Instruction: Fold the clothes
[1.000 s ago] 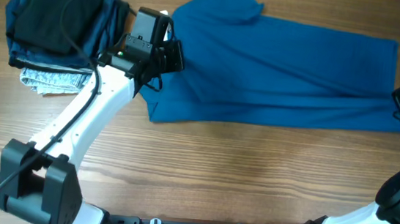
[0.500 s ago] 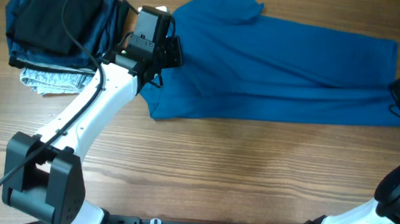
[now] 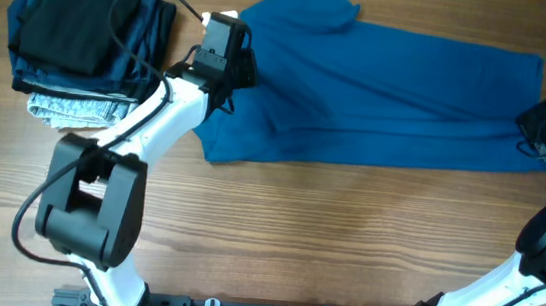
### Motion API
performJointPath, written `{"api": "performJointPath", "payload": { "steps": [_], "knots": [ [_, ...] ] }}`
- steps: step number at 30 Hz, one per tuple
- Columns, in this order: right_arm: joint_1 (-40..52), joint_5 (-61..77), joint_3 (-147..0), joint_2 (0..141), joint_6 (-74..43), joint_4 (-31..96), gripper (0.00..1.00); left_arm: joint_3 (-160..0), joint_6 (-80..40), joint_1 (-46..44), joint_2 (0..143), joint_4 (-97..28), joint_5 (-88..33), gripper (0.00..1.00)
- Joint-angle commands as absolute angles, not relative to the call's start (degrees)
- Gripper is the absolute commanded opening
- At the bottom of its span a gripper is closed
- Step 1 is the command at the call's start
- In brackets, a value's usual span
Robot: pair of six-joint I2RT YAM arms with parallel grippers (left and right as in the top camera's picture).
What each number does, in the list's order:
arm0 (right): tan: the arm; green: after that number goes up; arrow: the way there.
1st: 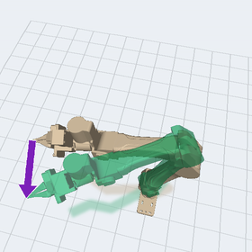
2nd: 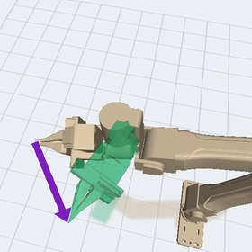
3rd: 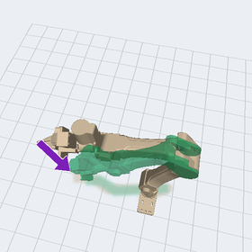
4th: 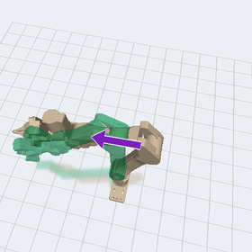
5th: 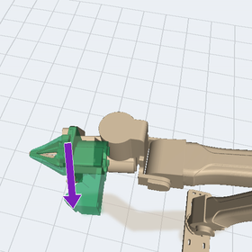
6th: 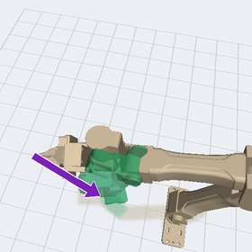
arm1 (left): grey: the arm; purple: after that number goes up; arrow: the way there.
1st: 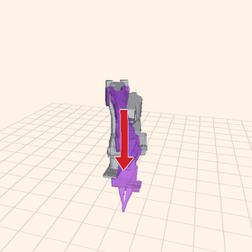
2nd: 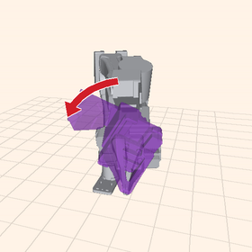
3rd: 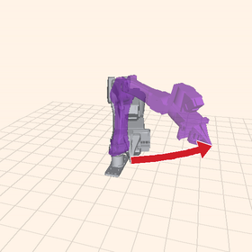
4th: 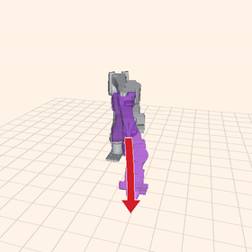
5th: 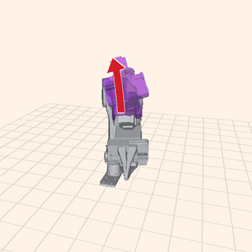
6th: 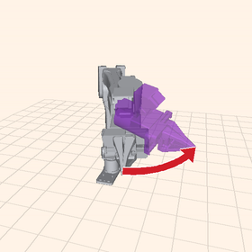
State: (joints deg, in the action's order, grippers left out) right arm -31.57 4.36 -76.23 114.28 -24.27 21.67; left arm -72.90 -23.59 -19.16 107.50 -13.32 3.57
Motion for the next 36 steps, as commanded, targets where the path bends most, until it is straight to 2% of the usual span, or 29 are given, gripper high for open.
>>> {"api": "performJointPath", "payload": {
  "steps": [1,2,4,5,7,8,9,14,16,19,22,24,32,36],
  "knots": [
    [-31.4,3.1,-76.1,115.3,-23.9,19.2,0.47,-73.7,-22.9,-19.3,108.0,-10.8,6.3,0.04],
    [-31.4,4.5,-76.1,115.3,-22.6,18.3,0.67,-73.7,-22.9,-19.3,108.0,-10.1,6.3,0.06],
    [-31.4,9.3,-76.2,115.3,-17.5,16.3,0.82,-73.8,-22.7,-19.3,108.0,-8.8,6.3,0.15],
    [-31.4,10.7,-76.8,115.2,-15.8,16.4,0.89,-74.3,-22.7,-19.3,108.0,-8.5,6.3,0.3],
    [-31.5,10.9,-79.3,114.4,-13.0,19.9,0.96,-76.8,-22.7,-19.3,107.5,-9.4,6.3,0.41],
    [-31.6,10.9,-80.6,113.6,-11.4,22.1,0.97,-78.6,-22.7,-19.2,107.0,-10.7,6.3,0.53],
    [-31.6,10.2,-81.8,112.8,-10.1,24.7,0.97,-80.4,-22.7,-18.9,106.3,-12.6,6.3,0.58],
    [-34.0,3.0,-85.6,110.8,-10.9,38.9,0.97,-87.9,-24.5,-17.5,104.0,-35.1,5.7,0.62],
    [-35.8,3.0,-85.1,110.8,-11.6,42.9,0.96,-87.9,-24.9,-17.5,104.1,-44.2,4.8,0.68],
    [-37.5,3.0,-84.8,110.9,-13.6,46.9,0.95,-86.3,-24.8,-17.5,104.8,-53.6,1.9,0.66],
    [-37.5,3.0,-84.8,110.9,-13.7,49.4,0.94,-82.6,-24.8,-17.5,105.1,-55.1,-4.8,0.5],
    [-37.5,3.0,-84.8,110.9,-13.6,50.2,0.94,-80.0,-24.8,-17.5,105.2,-54.5,-9.8,0.44],
    [-37.5,3.0,-84.8,110.9,-13.5,50.5,0.94,-71.3,-26.0,-18.5,105.8,-52.3,-12.2,0.42],
    [-37.5,3.0,-84.8,110.9,-13.5,50.5,0.94,-65.3,-27.9,-18.5,105.8,-46.8,-11.9,0.41]
  ]
}}
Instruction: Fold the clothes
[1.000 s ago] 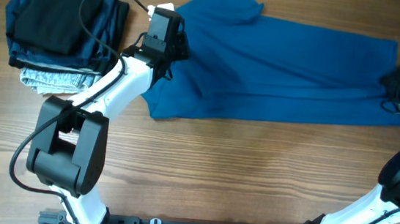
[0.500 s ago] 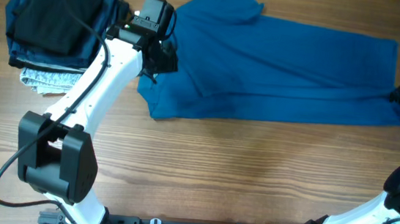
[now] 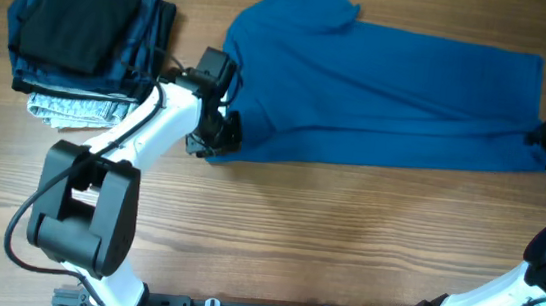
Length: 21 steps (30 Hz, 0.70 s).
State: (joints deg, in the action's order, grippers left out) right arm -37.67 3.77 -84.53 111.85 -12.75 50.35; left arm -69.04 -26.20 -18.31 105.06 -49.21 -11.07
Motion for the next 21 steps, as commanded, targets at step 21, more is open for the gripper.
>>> {"api": "performJointPath", "payload": {
  "steps": [21],
  "knots": [
    [-37.5,4.3,-84.8,110.9,-12.2,50.6,0.97,-60.3,-32.2,-7.9,106.3,-50.0,-1.7,0.23]
  ]
}}
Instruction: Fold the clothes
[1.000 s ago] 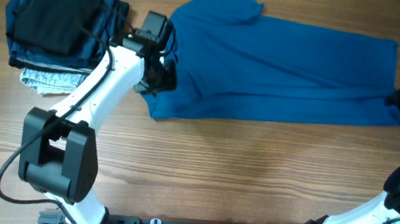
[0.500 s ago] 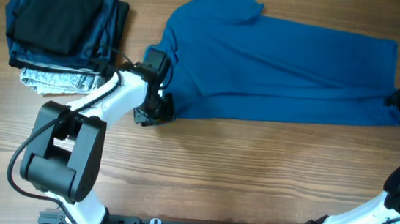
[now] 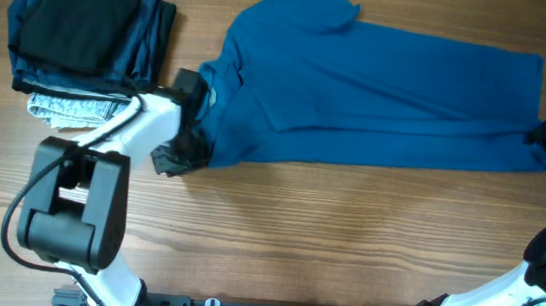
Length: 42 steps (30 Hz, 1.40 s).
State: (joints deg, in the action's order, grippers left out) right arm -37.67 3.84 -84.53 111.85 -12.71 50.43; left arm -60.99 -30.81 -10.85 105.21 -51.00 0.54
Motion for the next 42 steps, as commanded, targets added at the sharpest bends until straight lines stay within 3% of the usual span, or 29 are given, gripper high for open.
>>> {"api": "performJointPath", "payload": {
  "steps": [1,3,8,14,24,27,30,33,37,42],
  "knots": [
    [-37.5,4.3,-84.8,110.9,-12.1,50.6,0.97,-60.3,-32.2,-7.6,106.2,-49.9,-3.6,0.27],
    [-37.5,4.3,-84.8,110.9,-12.2,50.5,0.97,-60.4,-31.7,-7.2,106.0,-49.8,-11.2,0.49],
    [-37.5,4.3,-84.8,110.9,-12.2,50.4,0.98,-60.6,-31.9,-6.6,103.2,-50.0,-21.5,0.53],
    [-37.5,4.3,-84.8,110.9,-12.2,50.2,0.98,-60.6,-33.7,-6.8,100.3,-47.9,-20.9,0.64],
    [-37.5,4.3,-84.8,110.9,-12.2,50.2,0.98,-57.3,-35.9,-11.2,103.4,-42.5,-20.1,0.65],
    [-37.5,4.3,-84.8,110.9,-12.2,50.2,0.98,-55.7,-36.9,-11.8,104.5,-41.2,-19.1,0.57],
    [-37.5,5.0,-84.8,110.9,-12.1,50.2,0.98,-55.7,-36.9,-11.8,104.6,-41.1,-13.3,0.39],
    [-37.5,5.0,-84.8,110.9,-12.1,50.3,0.98,-55.7,-36.9,-11.8,104.6,-41.1,-10.9,0.31],
    [-37.5,5.0,-84.8,110.9,-12.1,50.4,0.98,-55.7,-36.9,-11.7,104.6,-42.6,-7.0,0.09],
    [-37.5,5.0,-84.8,110.9,-12.0,50.4,0.98,-55.7,-36.3,-11.7,104.6,-45.3,-3.9,0.06]
  ]
}}
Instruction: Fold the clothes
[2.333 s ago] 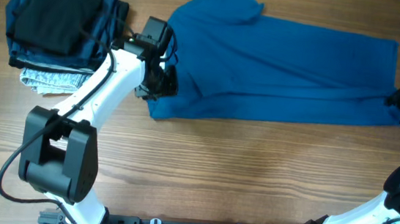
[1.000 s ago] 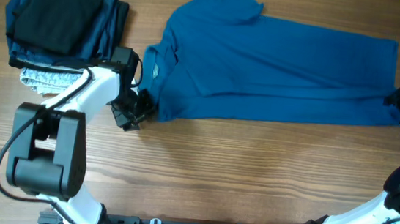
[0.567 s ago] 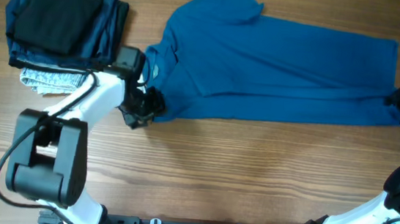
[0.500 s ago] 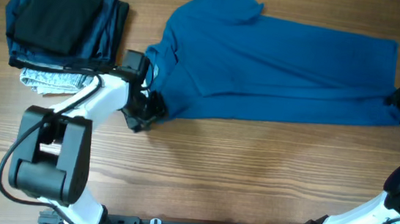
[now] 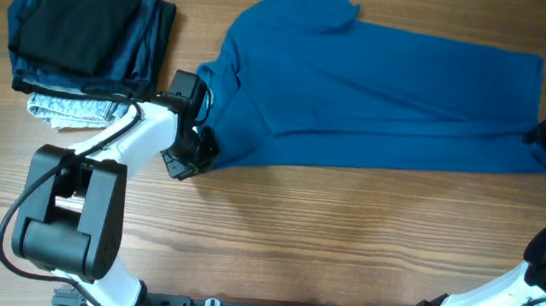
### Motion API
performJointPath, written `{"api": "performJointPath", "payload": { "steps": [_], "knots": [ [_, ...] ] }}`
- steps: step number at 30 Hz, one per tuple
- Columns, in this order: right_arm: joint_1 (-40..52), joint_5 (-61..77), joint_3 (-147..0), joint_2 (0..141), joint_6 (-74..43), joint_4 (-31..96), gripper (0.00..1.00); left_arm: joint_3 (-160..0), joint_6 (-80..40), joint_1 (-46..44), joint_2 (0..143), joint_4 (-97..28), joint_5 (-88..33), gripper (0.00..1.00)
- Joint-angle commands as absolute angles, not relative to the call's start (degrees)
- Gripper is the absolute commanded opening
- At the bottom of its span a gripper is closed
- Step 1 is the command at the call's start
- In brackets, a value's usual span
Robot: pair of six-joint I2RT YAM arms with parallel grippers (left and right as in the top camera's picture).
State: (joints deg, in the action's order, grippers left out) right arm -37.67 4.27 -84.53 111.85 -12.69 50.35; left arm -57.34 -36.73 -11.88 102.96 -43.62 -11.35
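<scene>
A large blue garment (image 5: 380, 83) lies spread flat across the far half of the wooden table (image 5: 345, 240). My left gripper (image 5: 190, 155) is down at the garment's near-left corner, touching its edge. Its body hides the fingers, so whether it holds the cloth does not show. At the table's right edge, my right gripper sits against the garment's near-right corner. It is dark and partly cut off by the frame, and its jaws cannot be made out.
A pile of folded clothes (image 5: 143, 45) stands at the far left, with a black piece (image 5: 75, 18) on top and a pale denim piece (image 5: 71, 109) at the bottom. My left arm runs just beside the pile.
My left gripper has shifted a little right, from just off the garment's near-left corner onto that corner. The right gripper and the garment look unchanged.
At first my left gripper was at the garment's far-left edge near the pile, and my right gripper was at its right edge. Then the left was near the near-left corner and the right at the near-right corner. The left then sat just outside its corner, and now sits on it.
</scene>
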Motion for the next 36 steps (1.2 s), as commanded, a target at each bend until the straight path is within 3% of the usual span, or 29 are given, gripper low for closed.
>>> {"api": "performJointPath", "payload": {
  "steps": [1,11,17,24,26,28,29,33,35,36],
  "knots": [
    [-37.5,5.0,-84.8,110.9,-12.0,50.4,0.98,-55.7,-36.3,-11.6,104.6,-45.6,-3.6,0.04],
    [-37.5,4.4,-84.8,110.9,-12.2,53.6,0.97,-55.7,-36.3,-6.1,104.6,-48.9,-1.4,0.06],
    [-37.5,-2.0,-84.7,111.2,-17.9,58.1,0.91,-55.7,-34.8,-5.8,104.6,-49.3,2.5,0.08],
    [-37.5,1.0,-84.6,111.2,-19.4,58.7,0.9,-55.7,-34.8,-5.9,104.6,-49.1,2.0,0.09],
    [-37.5,5.5,-84.6,111.2,-16.2,58.4,0.8,-55.9,-34.7,-5.9,104.5,-49.5,2.0,0.06],
    [-37.5,5.8,-84.6,111.2,-16.0,58.4,0.54,-56.9,-34.7,-5.9,104.2,-50.9,2.0,0.04],
    [-37.5,5.4,-84.6,111.2,-16.0,58.6,0.46,-57.5,-34.8,-5.9,104.0,-51.7,2.0,0.04],
    [-37.5,3.9,-84.6,111.2,-16.6,58.8,0.42,-58.7,-34.8,-5.9,102.3,-53.5,2.0,0.08],
    [-37.4,4.4,-84.6,111.2,-16.6,58.8,0.4,-58.7,-34.8,-5.9,102.3,-53.5,2.0,0.18],
    [-37.1,5.2,-84.4,111.2,-16.6,58.5,0.32,-58.7,-34.8,-5.9,102.3,-53.5,2.0,0.27]
  ]
}}
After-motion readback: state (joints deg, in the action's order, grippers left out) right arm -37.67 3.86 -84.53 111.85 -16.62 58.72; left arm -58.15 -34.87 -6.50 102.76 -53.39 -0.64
